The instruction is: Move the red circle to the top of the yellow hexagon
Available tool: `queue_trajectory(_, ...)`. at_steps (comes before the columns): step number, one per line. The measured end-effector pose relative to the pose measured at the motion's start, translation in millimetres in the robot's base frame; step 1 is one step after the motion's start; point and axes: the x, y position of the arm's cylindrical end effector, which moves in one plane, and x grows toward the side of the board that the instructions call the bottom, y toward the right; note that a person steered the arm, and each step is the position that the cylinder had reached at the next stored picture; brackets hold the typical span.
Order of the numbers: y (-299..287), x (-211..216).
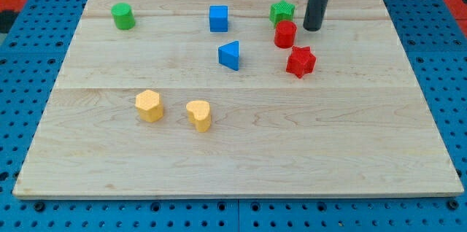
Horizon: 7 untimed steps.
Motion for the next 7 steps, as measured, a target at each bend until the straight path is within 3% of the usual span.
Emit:
queue_trajectory(2,-83.3,44.6)
queue_trajectory(5,-107.8,75.8)
queue_trajectory(6,-84.7,99.7)
queue_trajectory(7,-116.9,104.9)
